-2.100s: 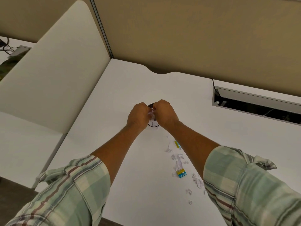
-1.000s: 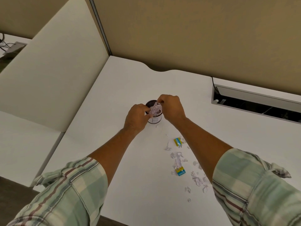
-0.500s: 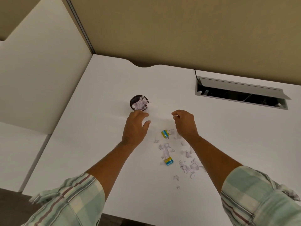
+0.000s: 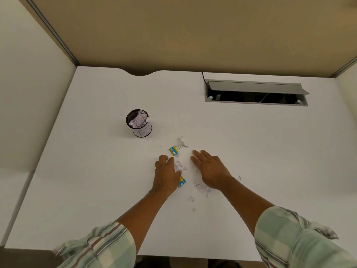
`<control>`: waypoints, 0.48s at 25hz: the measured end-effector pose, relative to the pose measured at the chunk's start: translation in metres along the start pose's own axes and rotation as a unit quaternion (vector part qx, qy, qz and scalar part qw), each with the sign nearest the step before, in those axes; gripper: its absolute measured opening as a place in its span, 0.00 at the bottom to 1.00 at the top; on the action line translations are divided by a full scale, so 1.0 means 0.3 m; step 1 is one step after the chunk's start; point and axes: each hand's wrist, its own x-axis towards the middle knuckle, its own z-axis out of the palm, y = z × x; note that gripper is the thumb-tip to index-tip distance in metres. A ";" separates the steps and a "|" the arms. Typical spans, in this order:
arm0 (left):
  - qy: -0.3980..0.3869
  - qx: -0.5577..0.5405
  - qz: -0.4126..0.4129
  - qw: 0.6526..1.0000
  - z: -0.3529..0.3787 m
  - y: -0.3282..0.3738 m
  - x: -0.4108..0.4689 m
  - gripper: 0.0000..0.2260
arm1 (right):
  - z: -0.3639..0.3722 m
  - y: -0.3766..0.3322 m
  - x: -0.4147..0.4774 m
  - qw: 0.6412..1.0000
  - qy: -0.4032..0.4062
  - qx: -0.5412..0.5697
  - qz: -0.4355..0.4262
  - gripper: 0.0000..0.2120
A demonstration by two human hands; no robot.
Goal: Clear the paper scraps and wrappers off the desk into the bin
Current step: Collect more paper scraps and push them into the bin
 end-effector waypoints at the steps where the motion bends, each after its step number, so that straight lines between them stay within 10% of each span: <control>1: -0.003 -0.023 0.001 1.000 0.018 0.025 -0.007 0.23 | 0.010 0.005 -0.031 1.000 -0.002 0.004 -0.010 0.32; 7: -0.006 -0.116 -0.014 0.993 0.012 0.087 0.019 0.21 | 0.051 0.097 -0.173 0.964 0.178 0.115 0.159 0.20; 12: -0.029 -0.043 -0.057 0.997 0.000 0.052 0.044 0.17 | 0.082 0.129 -0.274 0.921 0.104 0.080 0.367 0.20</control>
